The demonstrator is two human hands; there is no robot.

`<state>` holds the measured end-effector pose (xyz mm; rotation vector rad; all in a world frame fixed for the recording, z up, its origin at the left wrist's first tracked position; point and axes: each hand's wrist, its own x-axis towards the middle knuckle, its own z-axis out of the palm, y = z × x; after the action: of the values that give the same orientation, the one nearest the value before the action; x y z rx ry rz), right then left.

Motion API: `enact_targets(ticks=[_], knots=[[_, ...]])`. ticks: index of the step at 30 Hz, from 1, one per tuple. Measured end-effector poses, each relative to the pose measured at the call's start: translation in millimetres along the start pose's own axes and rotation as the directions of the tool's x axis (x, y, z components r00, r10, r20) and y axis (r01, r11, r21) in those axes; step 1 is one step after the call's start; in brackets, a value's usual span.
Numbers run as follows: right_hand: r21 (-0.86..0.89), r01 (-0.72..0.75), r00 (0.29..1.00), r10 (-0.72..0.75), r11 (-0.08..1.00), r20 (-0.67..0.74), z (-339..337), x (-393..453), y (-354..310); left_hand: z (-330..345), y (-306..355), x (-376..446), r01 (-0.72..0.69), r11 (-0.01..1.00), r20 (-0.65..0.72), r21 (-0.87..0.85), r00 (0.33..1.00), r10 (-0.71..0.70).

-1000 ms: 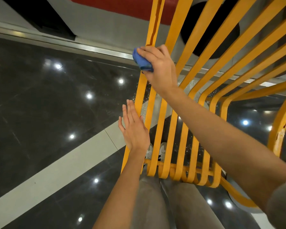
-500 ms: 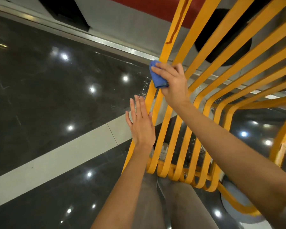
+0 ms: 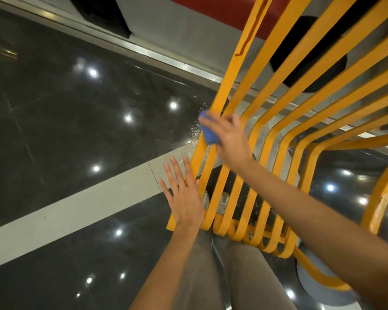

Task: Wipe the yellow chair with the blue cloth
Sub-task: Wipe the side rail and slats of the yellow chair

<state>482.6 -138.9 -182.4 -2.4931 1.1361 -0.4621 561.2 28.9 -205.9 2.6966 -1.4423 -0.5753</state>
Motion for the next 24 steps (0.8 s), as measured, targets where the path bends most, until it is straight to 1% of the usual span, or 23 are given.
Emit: enact_targets(ticks=[3, 5, 6, 8, 10, 11, 13, 15, 17, 18, 19, 22, 24], knots=[[0.010, 0.165, 0.971, -0.164, 0.986, 0.175, 11.6, -46.6, -21.3, 1.4, -1.0, 0.5, 0.012, 0.999, -0.033, -0.040, 0.999, -0.013], [-0.036, 0.243, 0.952, -0.231, 0.969, 0.200, 3.3, -31.4, -9.5, 2.1, -2.8, -0.4, -0.004, 0.999, -0.039, -0.034, 0.999, 0.003], [-0.080, 0.250, 0.956, -0.233, 0.965, 0.179, -2.2, -15.4, -0.3, 1.8, -2.7, -0.1, -0.014, 0.999, -0.034, -0.029, 0.999, 0.013], [-0.141, 0.192, 0.980, -0.182, 0.971, 0.083, -14.2, 17.4, 18.7, 1.1, -2.7, 0.2, -0.024, 1.000, -0.021, -0.020, 1.000, 0.024], [-0.116, 0.100, 0.995, -0.102, 0.988, -0.005, -16.0, 30.8, 24.8, 1.8, -2.4, 0.2, -0.016, 1.000, -0.021, -0.003, 1.000, 0.016], [-0.090, 0.073, 0.997, -0.075, 0.993, -0.019, -12.2, 24.9, 19.7, 2.0, -1.8, 0.3, -0.008, 1.000, -0.026, 0.000, 1.000, 0.008], [-0.031, 0.093, 0.995, -0.092, 0.995, 0.028, 0.1, -4.6, 1.3, 1.5, -0.5, -0.9, 0.002, 1.000, -0.037, 0.002, 0.999, -0.002], [-0.005, 0.202, 0.976, -0.201, 0.979, 0.085, 7.5, -37.3, -11.0, 0.8, 0.1, -1.6, 0.002, 1.000, -0.055, 0.017, 0.998, -0.001], [-0.047, 0.290, 0.952, -0.284, 0.956, 0.112, 5.8, -43.6, -4.5, 0.1, 0.9, -0.7, 0.010, 1.000, -0.064, 0.014, 0.998, -0.009], [-0.088, 0.306, 0.949, -0.295, 0.948, 0.112, 2.5, -35.4, 3.4, -0.2, 0.9, -0.7, 0.012, 1.000, -0.066, 0.013, 0.998, -0.011], [-0.132, 0.296, 0.953, -0.283, 0.946, 0.106, -1.0, -23.6, 11.8, 0.1, 0.7, -0.9, 0.011, 1.000, -0.070, 0.018, 0.998, -0.010], [-0.262, 0.199, 0.980, -0.192, 0.944, 0.051, -18.5, 24.2, 32.3, 0.9, -0.1, -0.5, 0.007, 1.000, -0.065, 0.030, 0.998, -0.005], [-0.327, 0.177, 0.984, -0.173, 0.928, 0.043, -32.4, 50.0, 39.5, 0.2, -0.2, -0.7, 0.005, 0.999, -0.064, 0.034, 0.998, -0.002]])
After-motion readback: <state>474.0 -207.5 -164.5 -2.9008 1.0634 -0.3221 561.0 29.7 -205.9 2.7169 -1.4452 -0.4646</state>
